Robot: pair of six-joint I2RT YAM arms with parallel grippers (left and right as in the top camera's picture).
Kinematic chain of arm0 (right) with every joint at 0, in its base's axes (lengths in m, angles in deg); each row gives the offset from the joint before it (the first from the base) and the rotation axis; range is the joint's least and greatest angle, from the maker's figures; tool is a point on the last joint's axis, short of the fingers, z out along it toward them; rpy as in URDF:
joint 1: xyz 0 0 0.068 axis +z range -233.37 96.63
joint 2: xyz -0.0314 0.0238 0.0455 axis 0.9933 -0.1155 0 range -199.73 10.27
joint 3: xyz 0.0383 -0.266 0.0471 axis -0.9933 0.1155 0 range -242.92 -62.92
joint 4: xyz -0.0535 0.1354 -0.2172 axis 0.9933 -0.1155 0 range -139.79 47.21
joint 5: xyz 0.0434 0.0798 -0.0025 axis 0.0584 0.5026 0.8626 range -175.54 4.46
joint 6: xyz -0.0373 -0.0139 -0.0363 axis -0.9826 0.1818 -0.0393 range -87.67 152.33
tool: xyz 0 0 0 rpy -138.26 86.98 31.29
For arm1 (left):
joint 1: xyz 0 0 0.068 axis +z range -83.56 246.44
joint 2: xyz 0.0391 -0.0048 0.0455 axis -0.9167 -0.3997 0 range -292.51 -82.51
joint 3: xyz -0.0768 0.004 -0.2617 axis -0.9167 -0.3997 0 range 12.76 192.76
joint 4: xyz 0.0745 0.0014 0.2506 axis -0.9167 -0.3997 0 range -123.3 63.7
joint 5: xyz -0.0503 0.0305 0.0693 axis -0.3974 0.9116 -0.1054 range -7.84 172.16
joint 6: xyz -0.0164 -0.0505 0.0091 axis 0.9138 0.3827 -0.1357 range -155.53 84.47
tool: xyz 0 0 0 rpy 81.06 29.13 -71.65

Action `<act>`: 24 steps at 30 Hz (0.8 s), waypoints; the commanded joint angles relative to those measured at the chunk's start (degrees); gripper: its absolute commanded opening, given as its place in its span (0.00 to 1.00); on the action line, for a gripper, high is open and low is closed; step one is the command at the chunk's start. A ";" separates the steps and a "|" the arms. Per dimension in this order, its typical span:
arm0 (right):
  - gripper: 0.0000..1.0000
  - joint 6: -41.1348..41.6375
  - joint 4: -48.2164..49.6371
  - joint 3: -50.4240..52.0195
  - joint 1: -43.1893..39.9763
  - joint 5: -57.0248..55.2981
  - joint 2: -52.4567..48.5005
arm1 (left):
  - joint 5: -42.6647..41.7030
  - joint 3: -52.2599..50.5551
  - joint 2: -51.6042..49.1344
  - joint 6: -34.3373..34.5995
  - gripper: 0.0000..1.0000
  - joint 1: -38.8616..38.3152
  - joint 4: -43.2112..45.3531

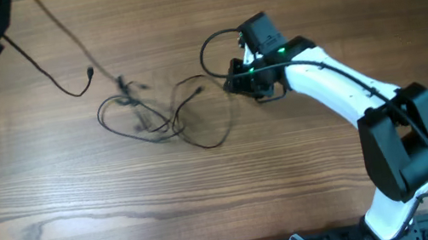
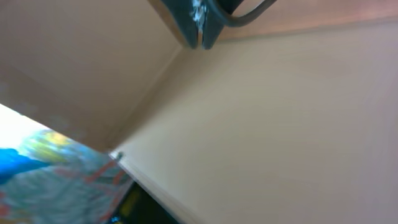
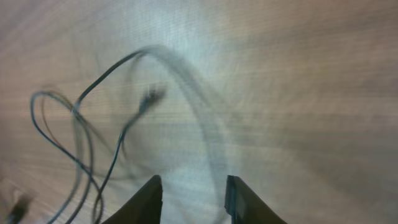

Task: Untangle cables

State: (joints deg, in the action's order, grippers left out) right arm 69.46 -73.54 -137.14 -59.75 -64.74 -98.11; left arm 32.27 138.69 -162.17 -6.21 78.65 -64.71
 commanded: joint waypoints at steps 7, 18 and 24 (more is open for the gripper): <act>0.65 -23.37 11.47 -0.79 1.81 28.92 9.05 | -18.86 1.05 0.85 1.20 0.04 -1.79 12.83; 0.60 -10.82 16.17 -0.76 10.88 23.69 17.33 | -17.40 1.05 0.02 1.20 0.04 -1.84 10.49; 0.59 -3.10 15.74 -0.76 15.82 15.63 15.63 | -16.04 1.05 -0.02 1.20 0.04 -1.84 9.42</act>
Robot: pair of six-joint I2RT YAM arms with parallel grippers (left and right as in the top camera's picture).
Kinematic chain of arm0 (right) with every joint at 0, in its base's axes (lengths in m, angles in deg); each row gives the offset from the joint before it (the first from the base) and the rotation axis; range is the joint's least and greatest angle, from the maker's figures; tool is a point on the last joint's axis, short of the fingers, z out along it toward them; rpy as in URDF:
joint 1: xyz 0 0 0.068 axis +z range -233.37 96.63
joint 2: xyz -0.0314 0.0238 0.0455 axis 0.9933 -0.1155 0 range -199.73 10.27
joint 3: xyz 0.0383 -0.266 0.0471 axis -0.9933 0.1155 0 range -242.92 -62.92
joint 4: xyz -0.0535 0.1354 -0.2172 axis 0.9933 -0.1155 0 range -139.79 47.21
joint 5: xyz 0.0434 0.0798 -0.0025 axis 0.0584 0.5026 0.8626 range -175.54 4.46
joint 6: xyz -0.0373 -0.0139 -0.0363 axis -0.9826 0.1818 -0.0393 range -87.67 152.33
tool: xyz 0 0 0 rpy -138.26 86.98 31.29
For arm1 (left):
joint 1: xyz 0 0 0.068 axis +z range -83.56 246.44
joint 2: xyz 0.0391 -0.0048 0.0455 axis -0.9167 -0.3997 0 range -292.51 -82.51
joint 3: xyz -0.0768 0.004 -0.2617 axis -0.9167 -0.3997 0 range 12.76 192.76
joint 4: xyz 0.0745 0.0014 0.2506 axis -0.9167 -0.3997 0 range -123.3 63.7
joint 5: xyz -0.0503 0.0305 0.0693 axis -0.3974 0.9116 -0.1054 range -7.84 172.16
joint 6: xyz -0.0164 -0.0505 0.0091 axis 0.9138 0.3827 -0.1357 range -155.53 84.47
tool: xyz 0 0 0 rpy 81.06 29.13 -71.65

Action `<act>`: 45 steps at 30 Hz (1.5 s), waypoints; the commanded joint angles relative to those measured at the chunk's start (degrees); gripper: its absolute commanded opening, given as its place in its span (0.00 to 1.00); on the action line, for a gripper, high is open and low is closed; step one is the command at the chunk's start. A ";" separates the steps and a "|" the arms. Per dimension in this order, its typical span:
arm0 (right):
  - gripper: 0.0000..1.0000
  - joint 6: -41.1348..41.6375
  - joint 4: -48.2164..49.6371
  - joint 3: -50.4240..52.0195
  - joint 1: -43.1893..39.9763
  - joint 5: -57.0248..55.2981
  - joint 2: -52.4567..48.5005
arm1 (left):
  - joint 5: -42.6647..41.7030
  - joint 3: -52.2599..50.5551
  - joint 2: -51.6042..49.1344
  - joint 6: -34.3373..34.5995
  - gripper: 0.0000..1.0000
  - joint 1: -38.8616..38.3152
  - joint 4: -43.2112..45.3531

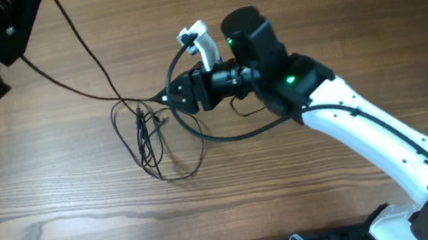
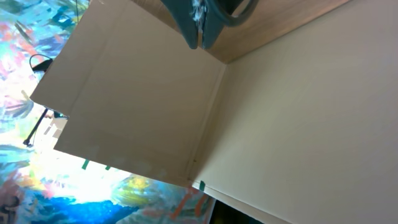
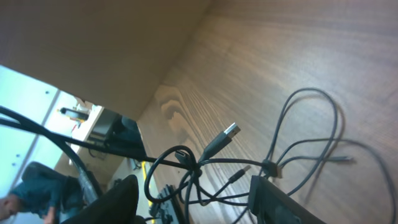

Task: Untangle cables

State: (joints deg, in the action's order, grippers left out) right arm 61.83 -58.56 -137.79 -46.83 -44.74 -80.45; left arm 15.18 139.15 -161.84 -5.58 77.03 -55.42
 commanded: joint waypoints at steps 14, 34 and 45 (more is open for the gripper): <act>0.46 8.68 4.09 -0.11 5.62 1.75 -5.42 | 1.05 0.59 -0.98 0.57 0.04 -0.20 0.11; 0.57 9.62 -1.07 -0.11 5.75 -8.00 -7.10 | 5.97 0.59 -7.67 -0.81 0.03 -0.22 -4.22; 0.04 18.86 -2.40 -0.11 6.45 -24.92 -13.07 | 5.99 0.59 -7.67 -0.74 0.04 0.15 -3.34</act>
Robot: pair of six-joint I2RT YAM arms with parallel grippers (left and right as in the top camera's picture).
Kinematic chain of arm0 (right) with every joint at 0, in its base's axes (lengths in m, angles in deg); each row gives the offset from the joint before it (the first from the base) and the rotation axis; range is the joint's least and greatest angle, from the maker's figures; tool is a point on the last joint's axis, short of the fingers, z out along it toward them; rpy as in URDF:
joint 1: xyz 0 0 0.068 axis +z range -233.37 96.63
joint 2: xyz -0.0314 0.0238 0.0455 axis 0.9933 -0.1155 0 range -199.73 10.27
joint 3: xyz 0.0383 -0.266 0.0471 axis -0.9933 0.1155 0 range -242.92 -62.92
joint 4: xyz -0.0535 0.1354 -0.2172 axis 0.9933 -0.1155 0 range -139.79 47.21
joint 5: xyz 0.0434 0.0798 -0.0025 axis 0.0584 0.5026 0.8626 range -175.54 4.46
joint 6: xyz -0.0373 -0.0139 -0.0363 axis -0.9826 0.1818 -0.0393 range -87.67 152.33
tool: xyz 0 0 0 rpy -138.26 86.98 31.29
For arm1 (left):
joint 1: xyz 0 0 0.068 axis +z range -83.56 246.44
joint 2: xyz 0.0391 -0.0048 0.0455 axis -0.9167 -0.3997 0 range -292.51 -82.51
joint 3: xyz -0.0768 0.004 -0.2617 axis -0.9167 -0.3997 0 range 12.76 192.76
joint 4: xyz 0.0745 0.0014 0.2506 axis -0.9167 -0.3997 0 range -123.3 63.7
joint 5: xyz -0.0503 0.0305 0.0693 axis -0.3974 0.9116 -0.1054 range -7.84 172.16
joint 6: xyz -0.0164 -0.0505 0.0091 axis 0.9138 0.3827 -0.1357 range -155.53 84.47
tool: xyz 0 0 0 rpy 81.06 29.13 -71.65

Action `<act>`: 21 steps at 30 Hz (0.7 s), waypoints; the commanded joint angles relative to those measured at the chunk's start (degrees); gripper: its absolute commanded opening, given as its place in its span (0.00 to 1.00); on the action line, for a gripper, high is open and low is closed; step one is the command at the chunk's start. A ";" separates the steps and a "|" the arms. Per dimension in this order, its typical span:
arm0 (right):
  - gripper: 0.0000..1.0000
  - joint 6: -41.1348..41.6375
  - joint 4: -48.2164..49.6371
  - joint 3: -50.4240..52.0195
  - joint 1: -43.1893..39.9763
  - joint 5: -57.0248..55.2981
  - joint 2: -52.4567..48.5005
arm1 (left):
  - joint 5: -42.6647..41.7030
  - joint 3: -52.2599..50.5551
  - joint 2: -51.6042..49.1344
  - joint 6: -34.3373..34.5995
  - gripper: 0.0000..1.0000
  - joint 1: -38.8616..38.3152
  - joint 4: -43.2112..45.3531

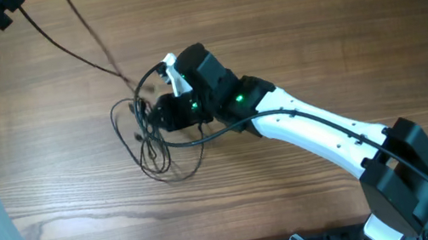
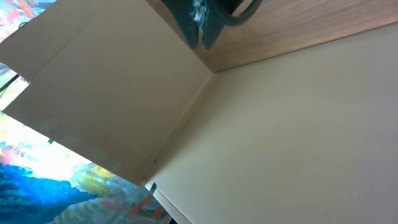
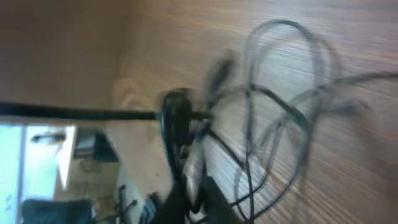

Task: Untangle cables

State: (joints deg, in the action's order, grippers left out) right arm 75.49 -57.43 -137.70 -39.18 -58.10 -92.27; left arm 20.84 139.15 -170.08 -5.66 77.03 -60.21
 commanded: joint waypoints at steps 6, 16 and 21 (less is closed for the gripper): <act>0.04 4.13 -10.40 2.91 -8.28 -19.43 -2.54 | 0.33 0.61 2.21 5.44 0.04 5.90 6.91; 0.04 -6.69 -14.51 4.04 -19.15 -12.57 -9.40 | 0.31 0.59 6.58 8.79 0.04 16.17 10.49; 0.04 -19.21 -13.05 3.63 -21.03 2.34 -7.72 | -0.17 0.59 6.10 3.63 0.04 15.91 -2.36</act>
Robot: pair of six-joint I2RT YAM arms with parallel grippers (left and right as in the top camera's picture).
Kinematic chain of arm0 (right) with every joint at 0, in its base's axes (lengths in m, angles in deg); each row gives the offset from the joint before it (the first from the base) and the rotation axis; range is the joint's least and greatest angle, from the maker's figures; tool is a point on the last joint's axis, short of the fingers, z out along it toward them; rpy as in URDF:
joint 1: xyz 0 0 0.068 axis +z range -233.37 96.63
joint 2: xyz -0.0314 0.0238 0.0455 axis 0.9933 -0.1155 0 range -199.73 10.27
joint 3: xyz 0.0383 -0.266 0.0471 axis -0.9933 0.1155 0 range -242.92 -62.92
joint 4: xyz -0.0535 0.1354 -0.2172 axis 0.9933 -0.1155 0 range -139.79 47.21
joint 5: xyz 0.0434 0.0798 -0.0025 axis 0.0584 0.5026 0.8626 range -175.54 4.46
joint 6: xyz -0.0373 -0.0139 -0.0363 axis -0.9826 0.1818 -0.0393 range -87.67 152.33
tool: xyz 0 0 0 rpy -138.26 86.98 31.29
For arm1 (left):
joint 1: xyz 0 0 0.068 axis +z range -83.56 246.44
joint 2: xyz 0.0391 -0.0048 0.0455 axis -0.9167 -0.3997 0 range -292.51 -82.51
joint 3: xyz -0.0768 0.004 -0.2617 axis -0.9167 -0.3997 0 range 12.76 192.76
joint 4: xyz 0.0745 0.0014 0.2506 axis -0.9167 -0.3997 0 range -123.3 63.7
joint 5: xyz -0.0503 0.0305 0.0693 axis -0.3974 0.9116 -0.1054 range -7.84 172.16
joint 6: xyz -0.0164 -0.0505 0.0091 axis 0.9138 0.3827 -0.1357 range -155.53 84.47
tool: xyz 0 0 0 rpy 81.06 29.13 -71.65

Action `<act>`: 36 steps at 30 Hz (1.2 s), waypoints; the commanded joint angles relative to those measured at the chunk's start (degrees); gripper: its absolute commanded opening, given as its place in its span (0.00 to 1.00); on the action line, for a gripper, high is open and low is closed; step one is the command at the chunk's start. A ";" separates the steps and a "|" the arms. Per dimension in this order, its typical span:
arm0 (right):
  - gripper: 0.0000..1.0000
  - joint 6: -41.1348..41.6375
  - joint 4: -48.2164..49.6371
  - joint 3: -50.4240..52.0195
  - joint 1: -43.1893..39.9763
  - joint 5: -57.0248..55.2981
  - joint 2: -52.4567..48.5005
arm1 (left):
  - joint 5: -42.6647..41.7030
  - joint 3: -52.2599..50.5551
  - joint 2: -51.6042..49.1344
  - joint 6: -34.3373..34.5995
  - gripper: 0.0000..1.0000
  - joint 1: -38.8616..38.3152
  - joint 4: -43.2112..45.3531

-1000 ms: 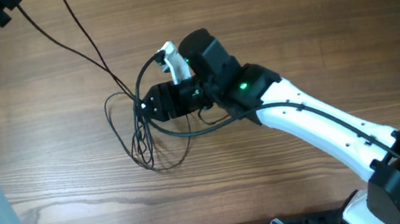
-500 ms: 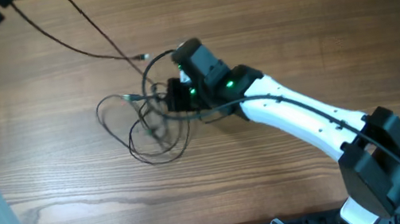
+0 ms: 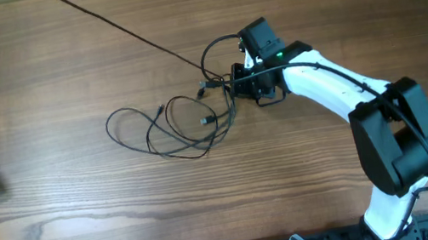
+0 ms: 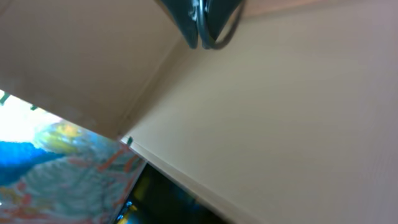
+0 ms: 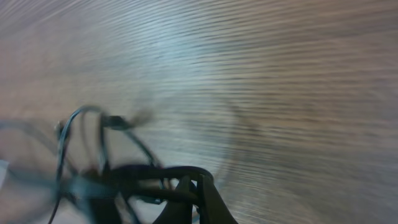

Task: Untangle cables

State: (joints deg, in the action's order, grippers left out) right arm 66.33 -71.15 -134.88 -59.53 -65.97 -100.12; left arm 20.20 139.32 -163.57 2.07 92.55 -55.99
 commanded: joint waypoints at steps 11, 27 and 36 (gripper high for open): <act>0.04 -10.91 0.11 0.55 -0.66 23.78 23.67 | 12.85 0.13 -7.19 -37.59 0.48 -7.08 -50.21; 0.04 -5.60 -6.64 0.55 -2.03 19.67 27.36 | 13.16 -14.43 -18.80 -52.35 0.67 -30.51 -60.67; 0.04 -11.41 -5.16 0.55 -8.35 34.67 27.50 | 9.94 -27.74 -20.02 -49.18 0.61 -37.20 -43.98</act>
State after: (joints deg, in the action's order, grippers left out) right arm 58.66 -76.62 -134.19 -66.24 -38.58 -73.39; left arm 32.44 114.21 -183.90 -48.57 57.25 -103.95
